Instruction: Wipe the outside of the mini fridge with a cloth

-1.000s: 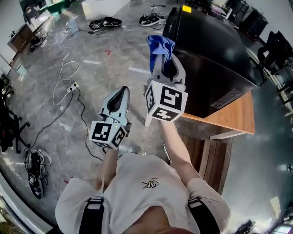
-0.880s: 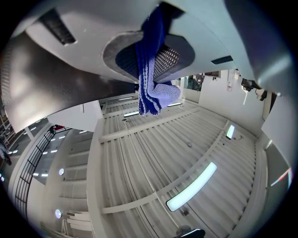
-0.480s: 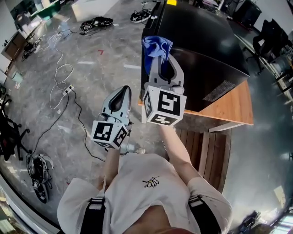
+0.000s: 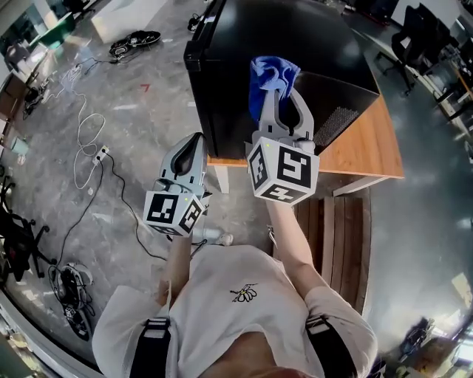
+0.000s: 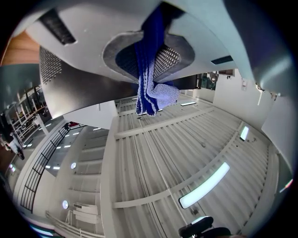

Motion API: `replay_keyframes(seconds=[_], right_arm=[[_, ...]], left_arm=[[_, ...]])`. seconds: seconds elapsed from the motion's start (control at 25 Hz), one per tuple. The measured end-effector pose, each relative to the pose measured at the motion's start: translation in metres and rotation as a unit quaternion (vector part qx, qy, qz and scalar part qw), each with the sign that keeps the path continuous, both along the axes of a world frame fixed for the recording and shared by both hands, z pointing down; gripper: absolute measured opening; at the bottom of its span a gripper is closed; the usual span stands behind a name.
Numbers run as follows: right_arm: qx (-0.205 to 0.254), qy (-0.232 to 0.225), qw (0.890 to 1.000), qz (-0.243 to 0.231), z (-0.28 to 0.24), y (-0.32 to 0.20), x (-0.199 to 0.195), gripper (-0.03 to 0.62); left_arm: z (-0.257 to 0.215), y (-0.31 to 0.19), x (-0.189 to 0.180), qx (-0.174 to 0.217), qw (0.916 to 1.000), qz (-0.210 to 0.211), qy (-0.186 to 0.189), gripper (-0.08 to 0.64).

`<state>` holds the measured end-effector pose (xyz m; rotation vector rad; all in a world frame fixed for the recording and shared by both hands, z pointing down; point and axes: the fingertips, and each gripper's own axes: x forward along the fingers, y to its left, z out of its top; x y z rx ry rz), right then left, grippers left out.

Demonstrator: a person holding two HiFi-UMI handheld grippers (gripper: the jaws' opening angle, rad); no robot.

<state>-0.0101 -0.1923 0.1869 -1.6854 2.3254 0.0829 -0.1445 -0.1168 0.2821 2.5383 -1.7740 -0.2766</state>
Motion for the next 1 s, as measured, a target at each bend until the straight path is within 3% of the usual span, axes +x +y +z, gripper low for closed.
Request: replay_keyframes(seconds=[0.48,1.0], right_arm=[[0.001,0.025,0.994,0.108,0.004,-0.002,0.111,0.061],[-0.026,0.015,0.975,0.222,0.012,-0.008,0.219,0.061]], left_arm=[[-0.005,-0.014,0.045,0.005,0.9989,0.047,-0.006,0.005],[-0.007,-0.031,0.08,0.005,0.9962,0.087,-0.008,0.005]])
